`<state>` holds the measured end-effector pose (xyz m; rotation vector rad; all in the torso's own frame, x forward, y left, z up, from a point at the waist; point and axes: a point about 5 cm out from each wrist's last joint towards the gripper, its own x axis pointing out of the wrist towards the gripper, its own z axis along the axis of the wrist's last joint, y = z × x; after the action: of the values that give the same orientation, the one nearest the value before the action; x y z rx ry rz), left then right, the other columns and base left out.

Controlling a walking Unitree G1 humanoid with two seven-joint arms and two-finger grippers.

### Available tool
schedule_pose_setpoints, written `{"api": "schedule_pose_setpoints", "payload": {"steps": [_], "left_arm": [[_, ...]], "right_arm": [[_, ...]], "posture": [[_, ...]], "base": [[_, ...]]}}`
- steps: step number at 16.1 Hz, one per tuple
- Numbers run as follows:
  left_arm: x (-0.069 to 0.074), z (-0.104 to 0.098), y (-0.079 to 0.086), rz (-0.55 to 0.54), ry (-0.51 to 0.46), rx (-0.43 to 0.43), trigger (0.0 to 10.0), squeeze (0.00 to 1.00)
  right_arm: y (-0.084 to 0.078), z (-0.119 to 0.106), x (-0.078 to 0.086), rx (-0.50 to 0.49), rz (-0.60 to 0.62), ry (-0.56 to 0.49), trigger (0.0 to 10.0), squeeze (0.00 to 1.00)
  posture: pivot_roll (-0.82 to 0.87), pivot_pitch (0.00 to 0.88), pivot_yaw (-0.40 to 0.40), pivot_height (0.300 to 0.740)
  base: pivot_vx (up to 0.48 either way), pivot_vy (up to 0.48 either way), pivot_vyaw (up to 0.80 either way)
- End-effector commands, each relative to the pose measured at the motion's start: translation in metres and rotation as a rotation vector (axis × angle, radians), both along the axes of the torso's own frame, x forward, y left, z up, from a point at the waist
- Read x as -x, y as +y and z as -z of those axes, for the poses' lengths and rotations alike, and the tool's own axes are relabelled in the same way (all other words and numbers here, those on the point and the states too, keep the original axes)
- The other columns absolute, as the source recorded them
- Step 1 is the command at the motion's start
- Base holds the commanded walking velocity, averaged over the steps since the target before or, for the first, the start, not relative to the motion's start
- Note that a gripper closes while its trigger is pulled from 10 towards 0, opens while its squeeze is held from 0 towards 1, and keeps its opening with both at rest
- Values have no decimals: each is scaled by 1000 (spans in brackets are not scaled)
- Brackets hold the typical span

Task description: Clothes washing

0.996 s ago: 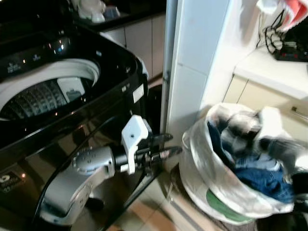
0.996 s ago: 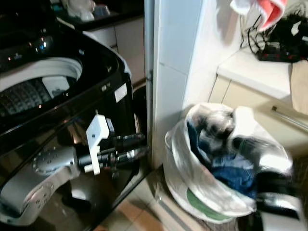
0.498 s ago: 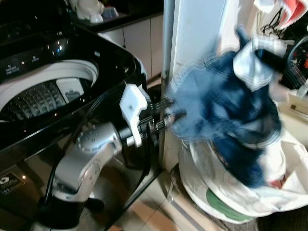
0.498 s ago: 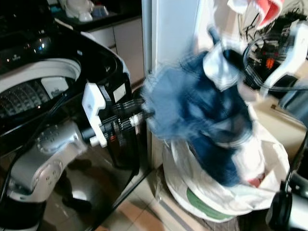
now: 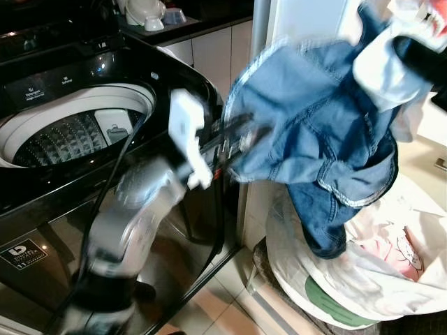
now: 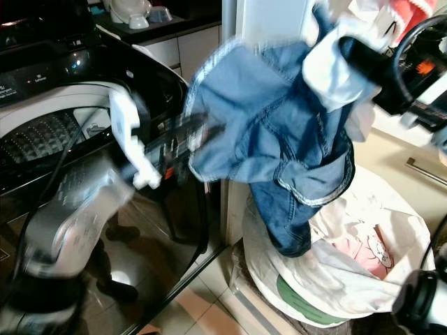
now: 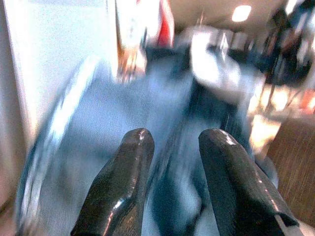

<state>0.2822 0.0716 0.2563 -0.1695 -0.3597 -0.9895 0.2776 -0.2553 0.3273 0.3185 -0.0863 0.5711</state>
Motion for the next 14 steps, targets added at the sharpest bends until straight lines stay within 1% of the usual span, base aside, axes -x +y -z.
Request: {"api": "schedule_pose_setpoints", "payload": {"steps": [1, 2, 3, 5, 7, 8, 9, 10, 11, 12, 13, 14], "left_arm": [[-7, -4, -6, 14, 28, 24, 10000, 1000], [-10, -7, -14, 17, -24, -26, 10000, 1000], [-13, -12, -24, 9, -110, -92, 10000, 1000], [-24, -26, -28, -50, -190, -70, 10000, 1000], [-39, -31, -20, -173, -213, -74, 10000, 1000], [-53, -36, -7, -301, -226, -59, 10000, 1000], [-58, -38, 0, -343, -213, -32, 10000, 1000], [-71, -35, 12, -373, -123, 39, 10000, 1000], [-78, -29, 17, -352, -37, 97, 10000, 1000], [-79, -21, 15, -246, 81, 161, 10000, 1000], [-78, -14, 8, -105, 202, 260, 10000, 1000], [-77, -11, 5, -53, 243, 309, 10000, 518]], "right_arm": [[1, -9, 7, -9, -12, -53, 0, 0], [1, -9, 7, -10, -9, -51, 0, 0], [2, -8, 7, -12, -7, -50, 0, 0], [1, -9, 10, -15, -7, -51, 0, 0], [0, -9, 12, -17, -5, -54, 0, 0], [0, -9, 14, -18, -5, -57, 0, 0], [0, -9, 15, -20, -5, -59, 0, 0], [-1, -9, 16, -26, -5, -61, 0, 0], [-2, -9, 17, -31, -6, -62, 0, 0], [-2, -9, 17, -34, -5, -61, 0, 0], [-2, -8, 16, -38, -4, -59, 0, 0], [-2, -7, 16, -41, -4, -57, 0, 0]], "posture": [[-102, 0, 16, 740], [-105, 0, 19, 740], [-109, 0, 21, 740], [-116, 0, 29, 740], [-121, 0, 35, 740], [-122, 0, 37, 740], [-123, 0, 38, 740], [-121, 0, 40, 740], [-121, 0, 40, 740], [-118, 0, 38, 740], [-116, 0, 38, 740], [-114, 0, 38, 740]], "base": [[0, 0, 0], [0, 0, 0], [0, 0, 0], [0, 0, 0], [0, 0, 0], [0, 0, 0], [0, 0, 0], [0, 0, 0], [0, 0, 0], [0, 0, 0], [0, 0, 0], [0, 0, 0]]}}
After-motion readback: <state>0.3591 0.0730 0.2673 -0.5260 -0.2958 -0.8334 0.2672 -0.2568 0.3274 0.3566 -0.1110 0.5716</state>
